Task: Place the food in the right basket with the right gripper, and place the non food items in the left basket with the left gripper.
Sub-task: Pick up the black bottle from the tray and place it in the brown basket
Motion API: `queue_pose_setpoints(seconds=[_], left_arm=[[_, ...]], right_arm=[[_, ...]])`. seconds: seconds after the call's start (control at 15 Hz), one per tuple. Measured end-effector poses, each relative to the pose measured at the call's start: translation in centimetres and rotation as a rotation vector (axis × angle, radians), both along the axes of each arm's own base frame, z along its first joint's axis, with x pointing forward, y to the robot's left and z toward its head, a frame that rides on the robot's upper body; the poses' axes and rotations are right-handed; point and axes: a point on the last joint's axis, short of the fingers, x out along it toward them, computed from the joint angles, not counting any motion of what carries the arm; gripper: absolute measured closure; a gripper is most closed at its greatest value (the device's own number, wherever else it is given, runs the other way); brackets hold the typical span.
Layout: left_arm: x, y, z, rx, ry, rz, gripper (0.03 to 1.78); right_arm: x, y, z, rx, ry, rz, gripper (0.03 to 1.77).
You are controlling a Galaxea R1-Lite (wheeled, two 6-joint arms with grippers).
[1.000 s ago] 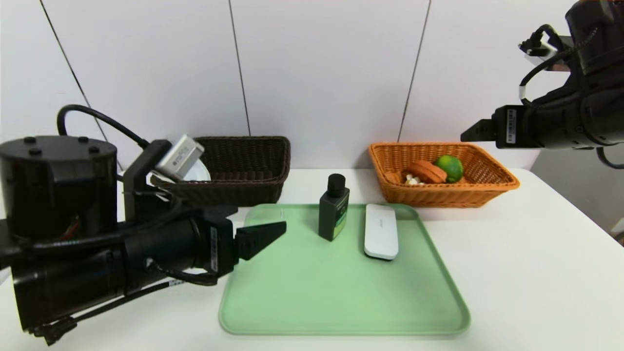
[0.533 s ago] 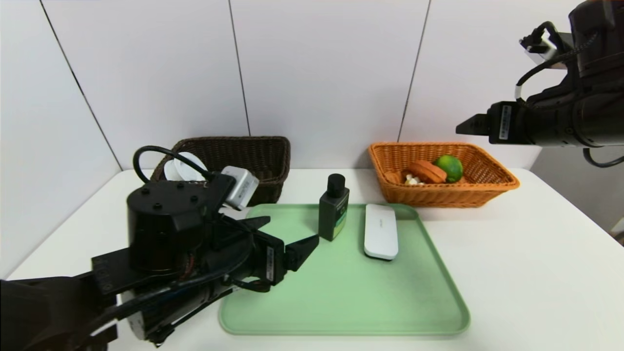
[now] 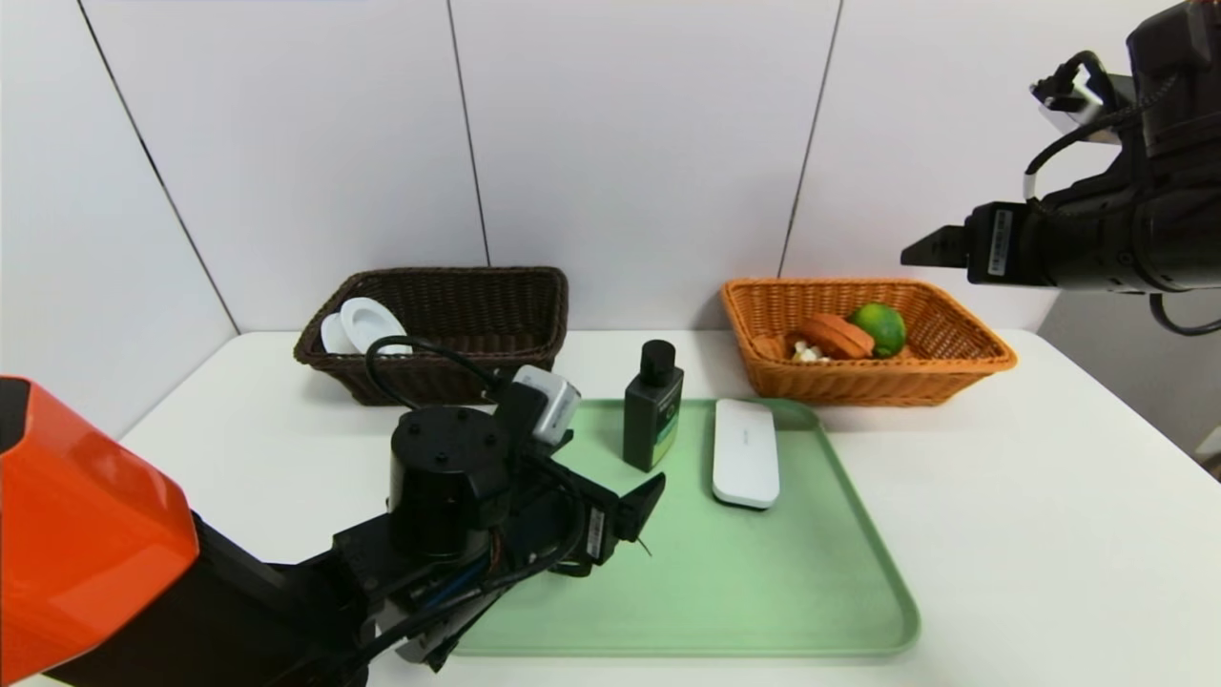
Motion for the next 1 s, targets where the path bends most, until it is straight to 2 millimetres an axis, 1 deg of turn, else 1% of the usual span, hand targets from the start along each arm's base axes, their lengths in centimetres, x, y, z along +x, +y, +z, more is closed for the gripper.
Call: queue_pose_setpoints(seconds=[0.27, 0.47, 1.0], left_arm=[[0.7, -0.7, 0.0, 0.008, -0.023, 0.008, 0.12], [1.8, -1.6, 0.2, 0.003, -0.050, 0.015, 0.12], [4.7, -4.3, -0.4, -0.004, -0.098, 0.035, 0.12]], right_arm=[[0.1, -0.1, -0.1, 0.004, 0.006, 0.007, 0.09], [0.1, -0.2, -0.1, 0.007, 0.008, 0.013, 0.09], [0.8, -1.5, -0.4, 0.022, 0.023, 0.008, 0.09]])
